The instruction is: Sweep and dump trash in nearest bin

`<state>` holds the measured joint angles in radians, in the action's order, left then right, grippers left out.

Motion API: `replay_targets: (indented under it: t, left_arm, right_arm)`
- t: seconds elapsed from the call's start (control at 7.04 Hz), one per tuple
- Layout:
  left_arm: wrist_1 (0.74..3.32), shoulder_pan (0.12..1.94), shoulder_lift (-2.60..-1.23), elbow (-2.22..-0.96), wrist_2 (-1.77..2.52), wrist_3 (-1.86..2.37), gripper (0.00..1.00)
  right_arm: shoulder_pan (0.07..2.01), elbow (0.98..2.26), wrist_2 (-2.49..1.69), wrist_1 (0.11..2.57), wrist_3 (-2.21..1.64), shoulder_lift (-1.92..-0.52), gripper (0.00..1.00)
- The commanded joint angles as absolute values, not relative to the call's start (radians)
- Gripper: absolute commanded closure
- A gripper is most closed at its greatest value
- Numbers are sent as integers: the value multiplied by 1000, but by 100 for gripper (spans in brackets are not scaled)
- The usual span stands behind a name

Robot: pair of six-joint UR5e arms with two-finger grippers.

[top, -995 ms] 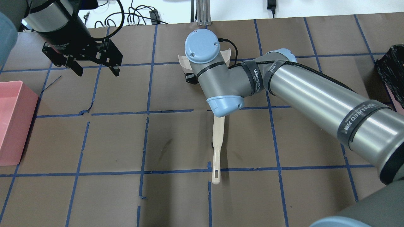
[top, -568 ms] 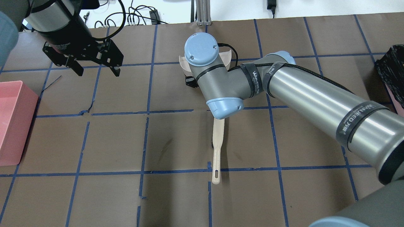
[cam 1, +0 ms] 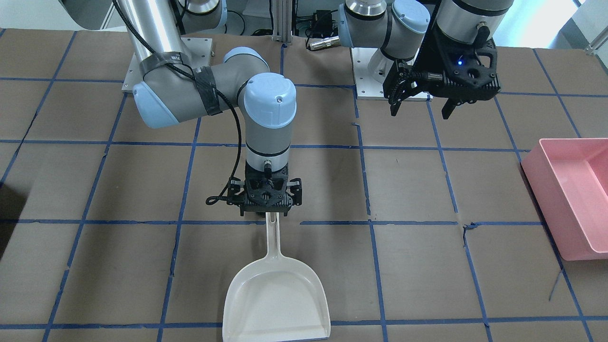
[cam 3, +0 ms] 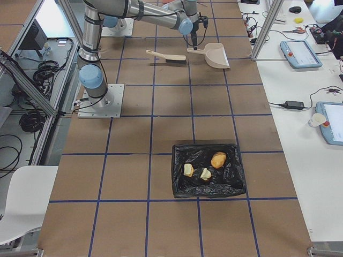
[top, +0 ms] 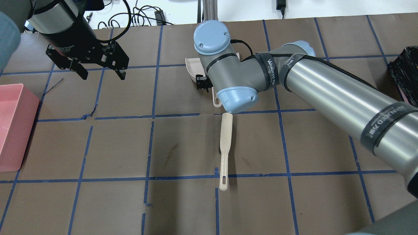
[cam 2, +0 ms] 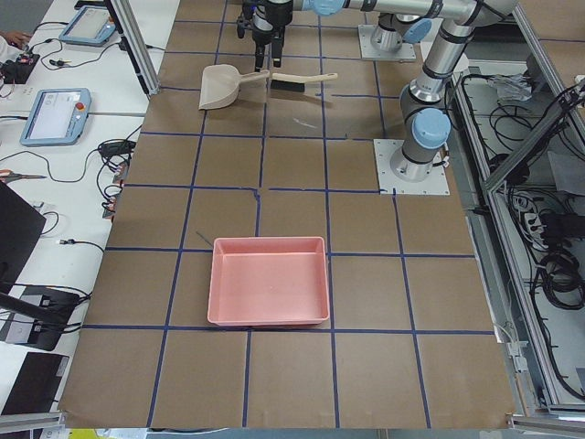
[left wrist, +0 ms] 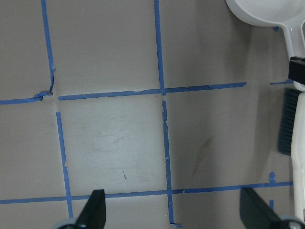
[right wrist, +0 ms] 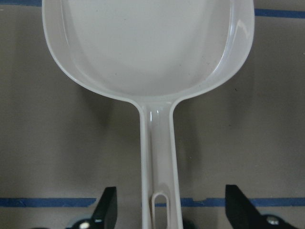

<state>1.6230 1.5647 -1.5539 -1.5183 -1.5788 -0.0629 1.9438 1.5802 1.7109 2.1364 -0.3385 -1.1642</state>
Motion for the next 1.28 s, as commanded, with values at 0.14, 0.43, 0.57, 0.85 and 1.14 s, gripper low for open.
replay_targets:
  t: [0.14, 0.43, 0.57, 0.85, 1.14]
  left_arm:
    - [1621, 1565, -1554, -1517, -1578, -63, 1]
    - [1621, 1565, -1552, -1520, -1583, -63, 1]
    - [1623, 1565, -1549, -1513, -1588, -63, 1]
    - [1628, 1565, -1539, -1526, -1592, -49, 1]
    - [1646, 1563, -1537, -1523, -1597, -37, 1]
  right_arm:
    - [1788, 1465, 1630, 1773, -296, -1305, 0]
    - [1685, 1466, 1625, 1613, -298, -1423, 0]
    - [1663, 1466, 1624, 1567, -292, -1463, 0]
    - [1648, 1467, 1623, 1523, -207, -1497, 0]
    - [1648, 1471, 1621, 1525, -106, -1514, 0]
